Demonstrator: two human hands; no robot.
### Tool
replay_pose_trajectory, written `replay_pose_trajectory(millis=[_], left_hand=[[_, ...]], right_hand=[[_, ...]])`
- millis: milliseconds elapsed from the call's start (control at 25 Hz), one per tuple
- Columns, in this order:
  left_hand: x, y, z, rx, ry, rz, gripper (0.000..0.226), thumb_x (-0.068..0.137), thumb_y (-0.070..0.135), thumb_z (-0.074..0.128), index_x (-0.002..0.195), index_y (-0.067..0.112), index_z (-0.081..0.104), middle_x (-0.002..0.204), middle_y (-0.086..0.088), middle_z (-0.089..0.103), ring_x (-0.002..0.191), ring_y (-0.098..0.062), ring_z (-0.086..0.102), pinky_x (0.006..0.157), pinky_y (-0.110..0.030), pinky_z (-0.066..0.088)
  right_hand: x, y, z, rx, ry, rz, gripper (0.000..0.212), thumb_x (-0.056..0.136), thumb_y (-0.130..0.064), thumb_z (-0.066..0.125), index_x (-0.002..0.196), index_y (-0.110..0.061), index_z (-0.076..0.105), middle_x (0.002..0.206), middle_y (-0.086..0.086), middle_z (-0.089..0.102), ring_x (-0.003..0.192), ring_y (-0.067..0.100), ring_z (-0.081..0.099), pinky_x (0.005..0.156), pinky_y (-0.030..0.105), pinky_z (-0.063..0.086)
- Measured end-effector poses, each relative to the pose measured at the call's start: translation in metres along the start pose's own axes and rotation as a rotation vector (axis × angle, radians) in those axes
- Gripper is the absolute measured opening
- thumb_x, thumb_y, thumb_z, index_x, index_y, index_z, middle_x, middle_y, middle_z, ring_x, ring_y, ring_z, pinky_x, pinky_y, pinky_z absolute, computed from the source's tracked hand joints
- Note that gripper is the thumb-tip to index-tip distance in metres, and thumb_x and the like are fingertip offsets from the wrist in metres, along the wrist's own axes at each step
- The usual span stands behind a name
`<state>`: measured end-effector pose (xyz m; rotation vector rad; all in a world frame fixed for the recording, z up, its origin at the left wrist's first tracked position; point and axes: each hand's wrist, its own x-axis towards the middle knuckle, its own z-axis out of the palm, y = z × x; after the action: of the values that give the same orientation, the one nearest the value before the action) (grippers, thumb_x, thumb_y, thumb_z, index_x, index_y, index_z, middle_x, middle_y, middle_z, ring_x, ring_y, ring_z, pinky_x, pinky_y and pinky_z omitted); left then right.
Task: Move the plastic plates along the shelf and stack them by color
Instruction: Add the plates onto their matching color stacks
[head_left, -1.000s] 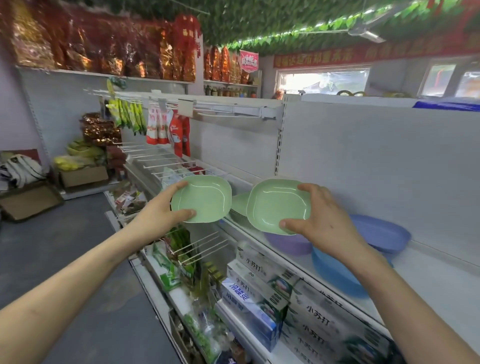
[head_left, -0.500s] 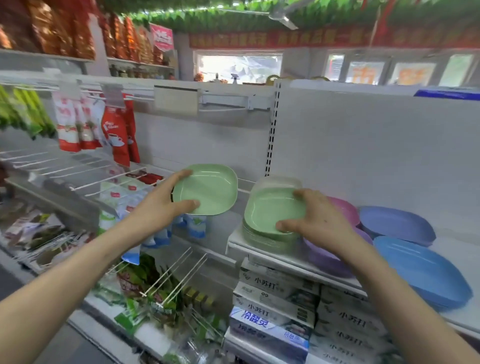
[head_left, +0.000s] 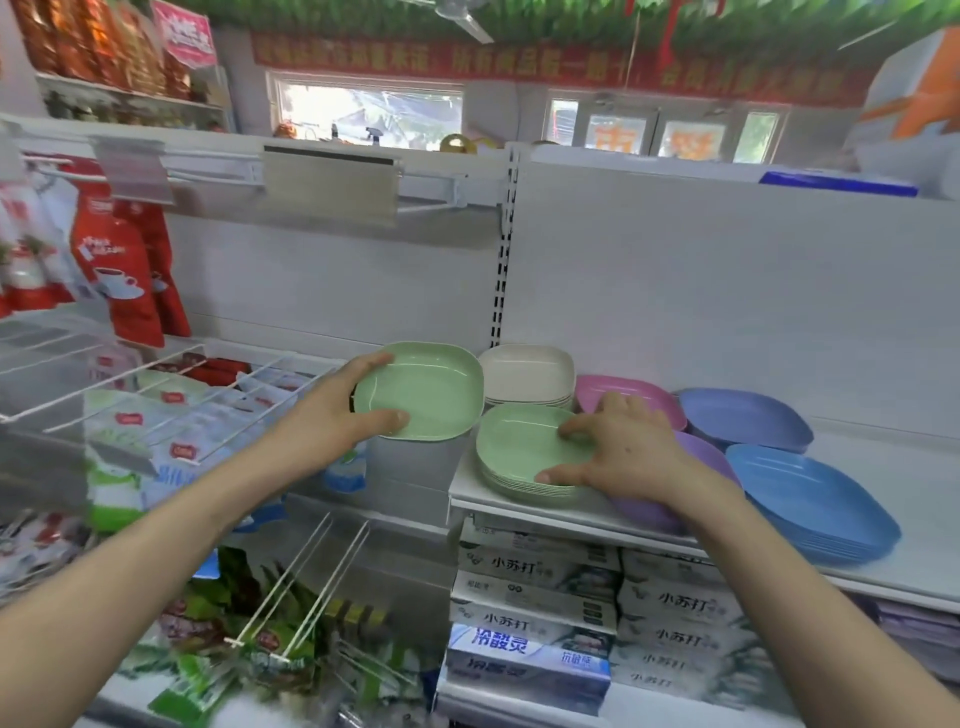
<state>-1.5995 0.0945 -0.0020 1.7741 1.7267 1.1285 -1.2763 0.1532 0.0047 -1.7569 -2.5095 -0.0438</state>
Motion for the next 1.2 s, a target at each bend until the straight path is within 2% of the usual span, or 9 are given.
replay_pose_trajectory(millis=[160, 320, 480, 640, 880, 960, 1040, 1120, 1200], left_hand=[[0.011, 0.018, 0.016, 0.024, -0.103, 0.033, 0.069, 0.089, 0.036, 0.077, 0.15, 0.039, 0.044, 0.132, 0.009, 0.055, 0.106, 0.0, 0.055, 0.078, -0.012, 0.045], [0.024, 0.037, 0.046, 0.119, -0.257, 0.052, 0.079, 0.082, 0.057, 0.073, 0.152, 0.04, 0.042, 0.145, 0.01, 0.054, 0.125, -0.012, 0.055, 0.099, -0.029, 0.044], [0.028, 0.054, 0.073, 0.345, -0.339, 0.077, 0.081, 0.086, 0.054, 0.072, 0.156, 0.031, 0.038, 0.158, 0.004, 0.044, 0.14, -0.018, 0.044, 0.105, -0.03, 0.037], [0.032, 0.067, 0.079, 0.477, -0.417, 0.052, 0.083, 0.086, 0.057, 0.071, 0.157, 0.031, 0.037, 0.161, 0.003, 0.04, 0.144, -0.02, 0.039, 0.108, -0.029, 0.033], [0.027, 0.077, 0.084, 0.563, -0.521, -0.038, 0.08, 0.084, 0.065, 0.069, 0.155, 0.041, 0.039, 0.163, 0.009, 0.034, 0.146, -0.018, 0.037, 0.118, -0.034, 0.029], [0.029, 0.088, 0.085, 0.625, -0.463, -0.069, 0.076, 0.082, 0.066, 0.07, 0.151, 0.043, 0.045, 0.157, 0.004, 0.042, 0.142, -0.022, 0.041, 0.115, -0.036, 0.033], [0.031, 0.107, 0.097, 0.716, -0.285, -0.041, 0.07, 0.083, 0.07, 0.066, 0.146, 0.045, 0.049, 0.145, -0.007, 0.05, 0.136, -0.031, 0.044, 0.111, -0.041, 0.037], [0.028, 0.139, 0.129, 0.686, -0.159, 0.053, 0.067, 0.085, 0.072, 0.06, 0.144, 0.043, 0.05, 0.127, -0.011, 0.054, 0.125, -0.033, 0.049, 0.106, -0.044, 0.042], [0.024, 0.176, 0.175, 0.603, -0.112, 0.18, 0.064, 0.089, 0.063, 0.061, 0.145, 0.036, 0.049, 0.114, -0.008, 0.058, 0.113, -0.03, 0.054, 0.096, -0.039, 0.045]], right_hand=[[-0.008, 0.005, -0.005, 0.174, 0.136, 0.064, 0.068, 0.077, -0.082, 0.06, 0.135, -0.047, 0.057, 0.116, 0.003, 0.051, 0.125, 0.029, 0.047, 0.104, 0.044, 0.039], [-0.025, 0.024, -0.015, 0.255, 0.463, 0.201, 0.046, 0.089, -0.067, 0.057, 0.121, -0.035, 0.067, 0.103, 0.001, 0.056, 0.104, 0.029, 0.058, 0.093, 0.046, 0.047], [-0.049, 0.049, -0.02, 0.303, 0.63, 0.242, 0.031, 0.093, -0.052, 0.059, 0.113, -0.031, 0.069, 0.095, -0.002, 0.055, 0.094, 0.024, 0.057, 0.09, 0.048, 0.048], [-0.059, 0.07, -0.017, 0.346, 0.709, 0.261, 0.026, 0.096, -0.045, 0.06, 0.113, -0.027, 0.069, 0.095, -0.004, 0.056, 0.089, 0.02, 0.056, 0.087, 0.047, 0.049], [-0.069, 0.104, -0.021, 0.337, 0.692, 0.18, 0.026, 0.095, -0.043, 0.06, 0.113, -0.027, 0.068, 0.093, -0.005, 0.054, 0.09, 0.023, 0.057, 0.084, 0.044, 0.048], [-0.078, 0.126, -0.024, 0.334, 0.683, 0.163, 0.028, 0.094, -0.043, 0.06, 0.115, -0.027, 0.067, 0.093, -0.004, 0.054, 0.09, 0.025, 0.057, 0.083, 0.044, 0.048], [-0.09, 0.156, -0.027, 0.316, 0.648, 0.162, 0.03, 0.095, -0.044, 0.059, 0.118, -0.027, 0.066, 0.093, -0.004, 0.055, 0.09, 0.025, 0.058, 0.083, 0.044, 0.048], [-0.109, 0.197, -0.028, 0.309, 0.608, 0.18, 0.031, 0.095, -0.045, 0.059, 0.121, -0.029, 0.065, 0.093, -0.005, 0.054, 0.092, 0.024, 0.058, 0.085, 0.044, 0.048], [-0.131, 0.241, -0.03, 0.323, 0.573, 0.205, 0.035, 0.095, -0.046, 0.06, 0.125, -0.029, 0.063, 0.094, -0.005, 0.054, 0.094, 0.024, 0.058, 0.087, 0.043, 0.048]])
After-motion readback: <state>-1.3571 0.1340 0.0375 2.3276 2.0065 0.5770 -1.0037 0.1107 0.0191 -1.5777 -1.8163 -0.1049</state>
